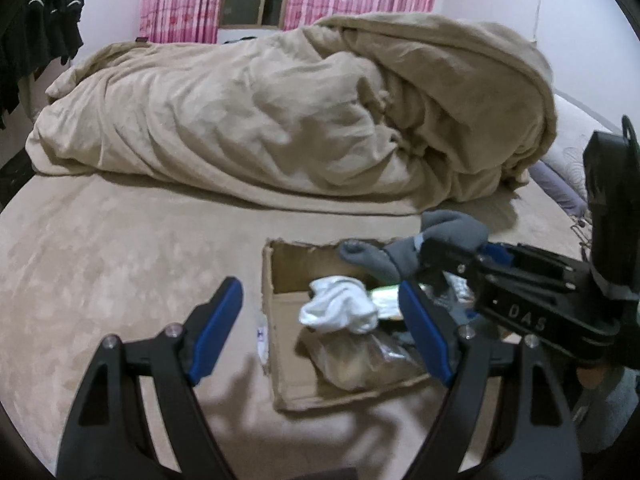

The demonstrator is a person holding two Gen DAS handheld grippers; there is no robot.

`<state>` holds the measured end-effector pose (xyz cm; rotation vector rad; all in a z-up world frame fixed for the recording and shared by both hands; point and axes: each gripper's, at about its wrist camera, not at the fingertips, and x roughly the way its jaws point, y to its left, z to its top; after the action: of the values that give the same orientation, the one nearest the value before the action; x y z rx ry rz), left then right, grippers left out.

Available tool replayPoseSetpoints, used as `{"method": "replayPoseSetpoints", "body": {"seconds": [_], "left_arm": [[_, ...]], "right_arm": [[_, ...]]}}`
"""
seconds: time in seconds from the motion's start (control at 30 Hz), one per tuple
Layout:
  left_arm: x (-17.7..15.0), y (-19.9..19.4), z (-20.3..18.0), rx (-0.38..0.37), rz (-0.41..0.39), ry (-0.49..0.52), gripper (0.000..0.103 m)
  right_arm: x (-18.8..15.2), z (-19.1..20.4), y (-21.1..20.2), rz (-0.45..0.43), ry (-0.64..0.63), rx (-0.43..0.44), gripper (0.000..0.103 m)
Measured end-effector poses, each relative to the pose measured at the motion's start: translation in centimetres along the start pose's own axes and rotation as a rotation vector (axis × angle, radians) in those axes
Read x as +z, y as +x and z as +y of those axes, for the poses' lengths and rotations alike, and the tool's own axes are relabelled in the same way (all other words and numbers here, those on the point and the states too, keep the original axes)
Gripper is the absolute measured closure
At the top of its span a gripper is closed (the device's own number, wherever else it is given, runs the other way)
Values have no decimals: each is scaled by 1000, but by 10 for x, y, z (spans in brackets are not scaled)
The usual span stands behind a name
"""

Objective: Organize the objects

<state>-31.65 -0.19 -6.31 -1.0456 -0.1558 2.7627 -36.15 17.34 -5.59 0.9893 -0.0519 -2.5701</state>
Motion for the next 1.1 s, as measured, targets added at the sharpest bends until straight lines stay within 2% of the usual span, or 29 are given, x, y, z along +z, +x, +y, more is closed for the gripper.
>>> {"method": "replayPoseSetpoints", "body": {"seconds": [0.1, 0.27, 0.43, 0.53, 0.6, 0.9, 1.1], "left_arm": [[-4, 9, -1, -33, 43, -8, 22], [-10, 12, -4, -24, 55, 13, 22], [-14, 19, 2, -8, 81, -1, 22], [-13, 15, 5, -17, 68, -17, 22], [-14, 10, 7, -20, 61, -23, 22], [-26, -26, 6, -57, 39, -19, 22], [-48, -50, -5, -9, -6, 38, 21]], "right_arm": [[-4, -1, 11, 26, 19, -26, 70], [-9, -14, 26, 85, 57, -37, 67], [-11, -19, 23, 76, 69, -46, 60], [-9, -17, 14, 48, 53, -56, 45], [-7, -15, 8, 31, 47, -57, 31], [-14, -8, -44, -32, 9, -89, 28], [-39, -1, -79, -78, -30, -160, 28]]}}
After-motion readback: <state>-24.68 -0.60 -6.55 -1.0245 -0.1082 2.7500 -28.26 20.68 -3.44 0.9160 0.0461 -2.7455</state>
